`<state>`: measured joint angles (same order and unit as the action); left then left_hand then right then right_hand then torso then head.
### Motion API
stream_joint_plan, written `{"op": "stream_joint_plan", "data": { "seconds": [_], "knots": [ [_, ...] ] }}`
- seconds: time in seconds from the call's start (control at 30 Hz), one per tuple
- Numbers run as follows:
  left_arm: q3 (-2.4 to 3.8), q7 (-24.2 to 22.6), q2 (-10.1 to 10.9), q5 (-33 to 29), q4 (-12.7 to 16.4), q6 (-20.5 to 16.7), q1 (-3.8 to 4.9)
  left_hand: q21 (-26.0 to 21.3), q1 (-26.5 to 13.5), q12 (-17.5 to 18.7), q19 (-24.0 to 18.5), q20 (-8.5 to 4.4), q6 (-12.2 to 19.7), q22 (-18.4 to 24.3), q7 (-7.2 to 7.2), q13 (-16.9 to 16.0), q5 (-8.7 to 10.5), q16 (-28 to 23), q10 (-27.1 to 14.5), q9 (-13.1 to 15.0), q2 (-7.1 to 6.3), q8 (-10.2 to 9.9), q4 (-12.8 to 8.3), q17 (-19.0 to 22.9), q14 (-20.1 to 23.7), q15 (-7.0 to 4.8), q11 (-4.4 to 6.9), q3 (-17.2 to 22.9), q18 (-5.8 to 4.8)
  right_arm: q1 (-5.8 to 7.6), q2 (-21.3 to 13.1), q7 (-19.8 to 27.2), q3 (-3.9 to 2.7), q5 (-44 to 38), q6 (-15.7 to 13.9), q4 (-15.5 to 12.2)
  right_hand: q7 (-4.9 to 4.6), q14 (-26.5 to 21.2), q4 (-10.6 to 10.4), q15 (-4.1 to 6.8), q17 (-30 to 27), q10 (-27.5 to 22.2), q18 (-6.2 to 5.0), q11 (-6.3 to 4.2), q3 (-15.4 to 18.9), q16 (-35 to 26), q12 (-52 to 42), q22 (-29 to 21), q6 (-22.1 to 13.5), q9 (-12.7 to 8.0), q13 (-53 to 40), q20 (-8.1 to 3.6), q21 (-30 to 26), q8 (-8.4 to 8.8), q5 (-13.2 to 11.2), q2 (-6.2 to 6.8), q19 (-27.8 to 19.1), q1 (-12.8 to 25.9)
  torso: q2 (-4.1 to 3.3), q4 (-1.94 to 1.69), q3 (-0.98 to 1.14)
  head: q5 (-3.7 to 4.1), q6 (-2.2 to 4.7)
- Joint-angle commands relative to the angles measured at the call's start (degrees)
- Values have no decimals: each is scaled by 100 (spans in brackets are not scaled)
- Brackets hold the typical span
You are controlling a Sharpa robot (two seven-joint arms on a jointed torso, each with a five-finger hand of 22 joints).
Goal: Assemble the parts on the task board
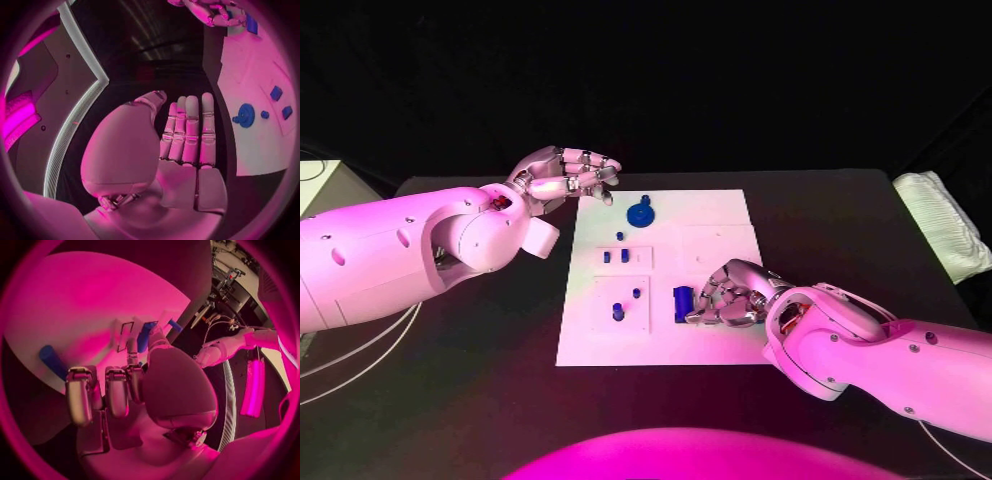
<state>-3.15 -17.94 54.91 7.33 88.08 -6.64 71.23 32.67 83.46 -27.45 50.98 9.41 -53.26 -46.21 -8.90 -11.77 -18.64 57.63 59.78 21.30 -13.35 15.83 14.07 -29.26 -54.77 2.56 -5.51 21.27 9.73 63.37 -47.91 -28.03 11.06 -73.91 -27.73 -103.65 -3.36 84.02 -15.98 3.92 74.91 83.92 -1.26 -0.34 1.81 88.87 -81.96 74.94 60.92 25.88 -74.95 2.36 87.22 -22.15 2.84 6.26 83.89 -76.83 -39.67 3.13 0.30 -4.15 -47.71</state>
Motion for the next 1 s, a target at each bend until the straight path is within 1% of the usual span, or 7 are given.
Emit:
{"op": "stream_joint_plan", "data": {
  "seconds": [0.03,0.2,0.3,0.53,0.73,0.87,1.0],
  "knots": [
    [3,-10,-2,-22,18,99,2,-27,47,-28,38,-1,-25,9,4,-13,10,20,-56,9,-2,-28,-3,-9,43,-1,3,-4,65,-17,-20,43,8,-120,0,-25,-2,549,-17,45,1281,248,73,-50,-5,32,-33,1431,31,7,-940,-49,18,-35,-3,-46,530,-13,7,1,-1,-6,-6],
    [3,1,3,-22,14,108,2,-27,47,-28,38,-1,-25,9,4,-13,10,20,-56,9,-2,-28,-3,-9,43,-1,3,-4,65,-22,-131,285,8,-16,-72,-140,-12,547,-56,43,1273,239,69,-43,19,29,-11,1425,17,10,-929,-52,-5,-46,-3,78,524,49,14,8,0,-11,3],
    [3,4,4,-22,5,112,2,-29,54,-32,39,-2,-24,9,3,-17,10,20,-59,9,-2,-30,-5,-10,45,-1,2,-5,65,-21,-275,691,8,339,-275,-242,-29,545,-64,35,1262,224,59,-30,20,24,17,1411,-37,4,-914,-49,-58,-34,-3,142,507,110,16,12,-6,-9,22],
    [1,-6,-6,-22,-23,118,2,-32,50,-34,40,-2,-16,9,-3,-22,13,19,-67,8,-11,-35,0,-12,47,1,-2,-14,64,78,-742,1580,4,1113,-501,-490,-172,544,-44,-65,1264,155,26,93,-32,23,102,1365,-430,-60,-873,22,-231,135,1,184,452,76,32,31,-13,41,46],
    [0,-30,-23,-22,-24,113,2,-35,47,-37,39,-1,-14,10,-4,-26,14,17,-72,8,-16,-38,4,-13,50,4,-5,-21,63,166,-1275,1526,5,925,-385,-592,-196,547,1,-92,1279,143,35,118,-50,28,115,1378,-469,-72,-869,51,-188,159,9,123,466,-31,43,39,-30,136,60],
    [-2,-45,-32,-22,-11,110,2,-35,47,-37,39,-1,-14,10,-4,-26,14,17,-72,8,-16,-38,4,-13,50,4,-5,-21,63,179,-1596,1259,9,435,-291,-564,-198,550,5,-93,1291,143,43,119,-52,32,114,1389,-471,-74,-870,53,-148,161,9,121,478,-42,45,42,-32,188,60],
    [-7,-53,-33,-22,-1,113,0,-35,47,-37,39,-1,-14,10,-4,-26,14,17,-72,8,-16,-38,4,-13,50,4,-5,-21,63,148,-1854,920,22,-144,-247,-559,-200,554,18,-96,1310,148,54,122,-60,39,106,1405,-469,-78,-876,58,-91,166,20,110,496,-75,54,59,-21,203,51]
  ]
}}
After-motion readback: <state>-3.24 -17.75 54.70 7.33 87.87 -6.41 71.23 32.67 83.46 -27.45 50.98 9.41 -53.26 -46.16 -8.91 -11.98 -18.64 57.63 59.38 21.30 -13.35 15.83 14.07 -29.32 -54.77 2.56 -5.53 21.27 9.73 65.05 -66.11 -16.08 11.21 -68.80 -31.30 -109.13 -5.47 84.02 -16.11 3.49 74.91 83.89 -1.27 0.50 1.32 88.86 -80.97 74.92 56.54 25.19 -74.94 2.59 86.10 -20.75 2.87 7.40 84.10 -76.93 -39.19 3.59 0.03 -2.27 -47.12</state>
